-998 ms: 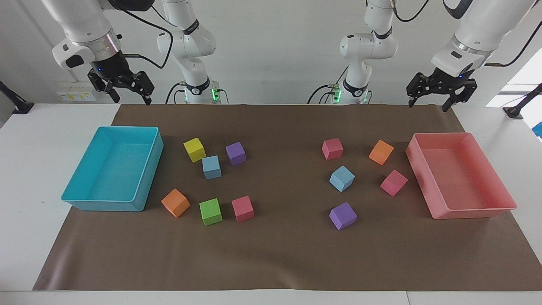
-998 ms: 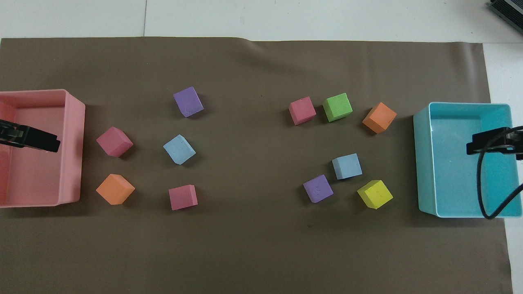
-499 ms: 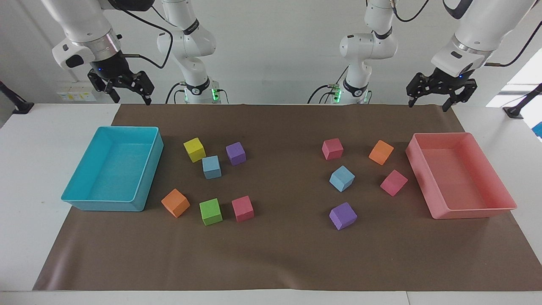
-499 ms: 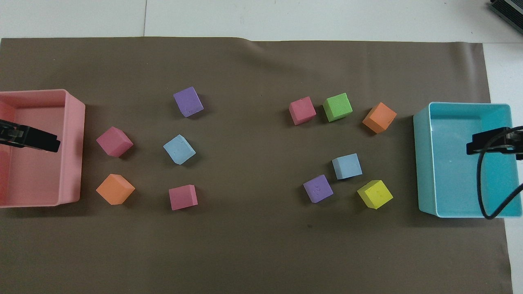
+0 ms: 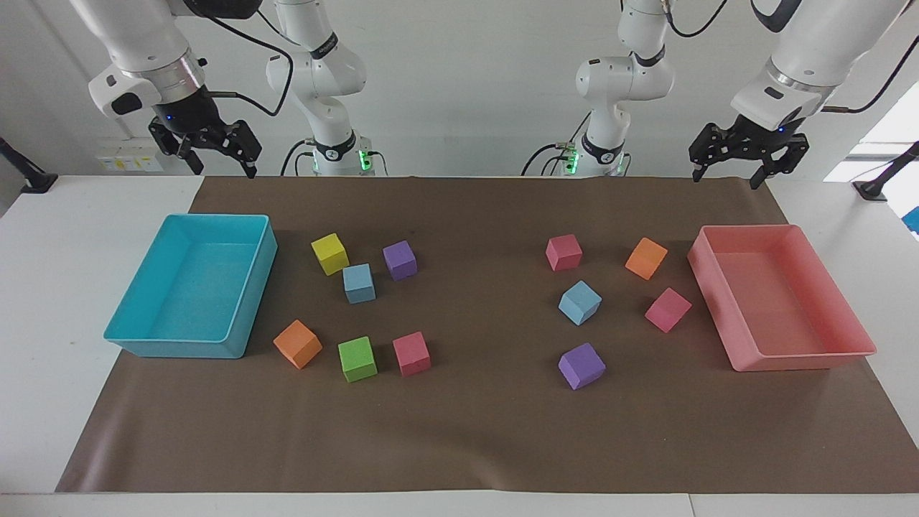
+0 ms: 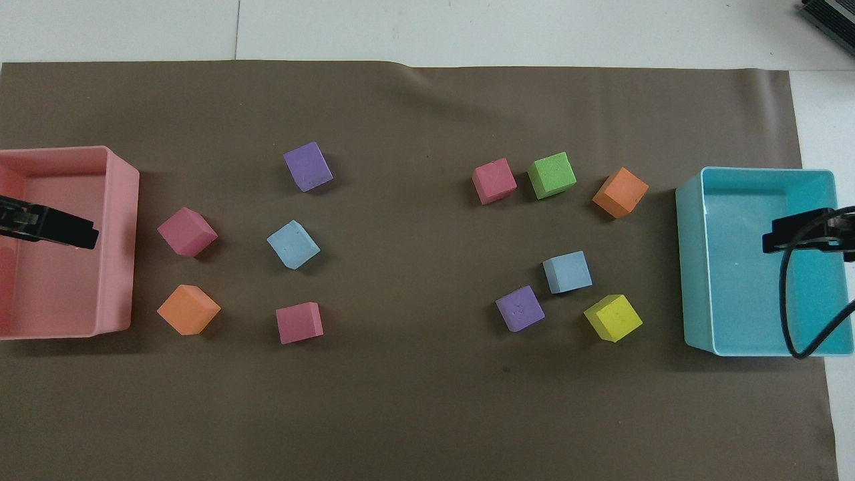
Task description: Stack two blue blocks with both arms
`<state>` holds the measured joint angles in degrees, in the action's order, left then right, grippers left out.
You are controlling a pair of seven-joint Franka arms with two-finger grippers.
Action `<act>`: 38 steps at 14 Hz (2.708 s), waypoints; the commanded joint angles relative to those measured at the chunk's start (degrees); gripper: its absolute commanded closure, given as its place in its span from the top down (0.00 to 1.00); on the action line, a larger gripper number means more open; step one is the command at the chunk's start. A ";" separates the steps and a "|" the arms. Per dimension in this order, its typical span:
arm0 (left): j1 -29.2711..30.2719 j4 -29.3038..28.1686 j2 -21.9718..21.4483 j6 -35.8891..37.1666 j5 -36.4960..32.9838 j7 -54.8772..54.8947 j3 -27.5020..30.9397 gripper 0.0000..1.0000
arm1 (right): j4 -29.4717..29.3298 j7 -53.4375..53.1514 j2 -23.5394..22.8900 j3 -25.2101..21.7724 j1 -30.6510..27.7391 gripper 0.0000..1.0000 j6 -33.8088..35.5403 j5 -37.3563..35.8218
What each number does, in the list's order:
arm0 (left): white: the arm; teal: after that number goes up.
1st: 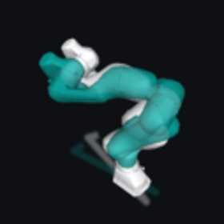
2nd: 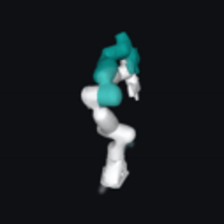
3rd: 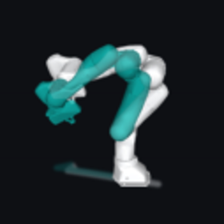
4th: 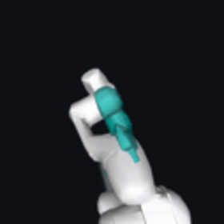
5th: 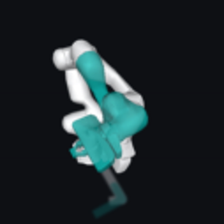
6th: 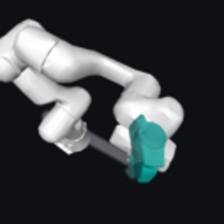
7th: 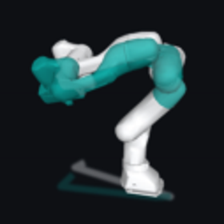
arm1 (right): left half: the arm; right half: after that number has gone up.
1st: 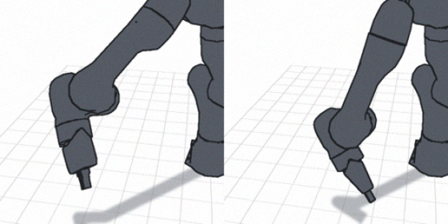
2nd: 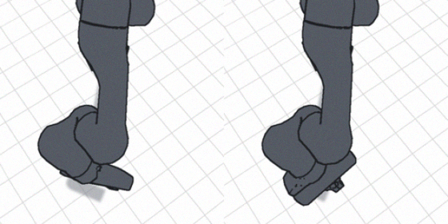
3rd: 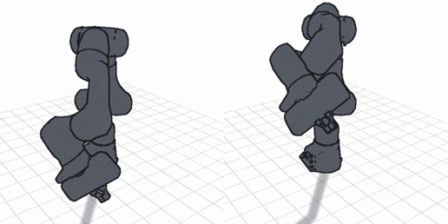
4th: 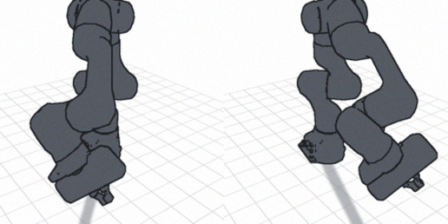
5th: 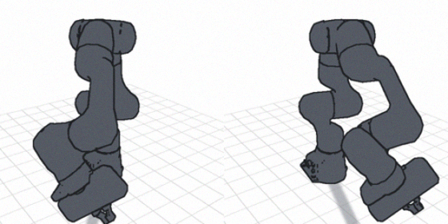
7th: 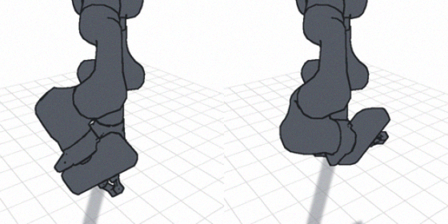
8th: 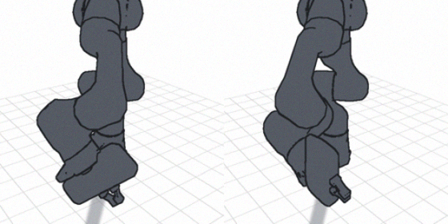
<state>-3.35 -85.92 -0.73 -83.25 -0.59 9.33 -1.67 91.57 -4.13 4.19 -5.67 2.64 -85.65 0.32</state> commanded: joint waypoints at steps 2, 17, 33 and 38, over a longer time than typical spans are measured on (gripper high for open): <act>0.27 -1.09 -0.94 0.28 0.68 0.69 -0.09 1.00 | 0.72 0.88 0.91 0.31 -0.53 1.00 -0.13 0.83; 0.27 -1.09 -0.94 0.37 0.68 0.69 -0.09 1.00 | 10.38 -1.22 -3.11 0.84 7.36 1.00 -17.25 0.91; 0.27 -1.09 -0.94 0.28 0.68 0.69 -0.09 1.00 | 27.52 7.21 -17.45 1.45 15.20 1.00 -46.97 1.09; 0.27 -1.09 -0.94 0.28 0.68 0.69 -0.09 1.00 | 29.10 12.56 -18.87 1.45 14.42 1.00 -48.65 5.92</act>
<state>-3.35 -85.93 -0.73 -83.24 -0.59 9.33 -1.67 119.27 4.62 -15.02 -4.34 18.05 -132.66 3.96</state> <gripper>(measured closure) 0.000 0.000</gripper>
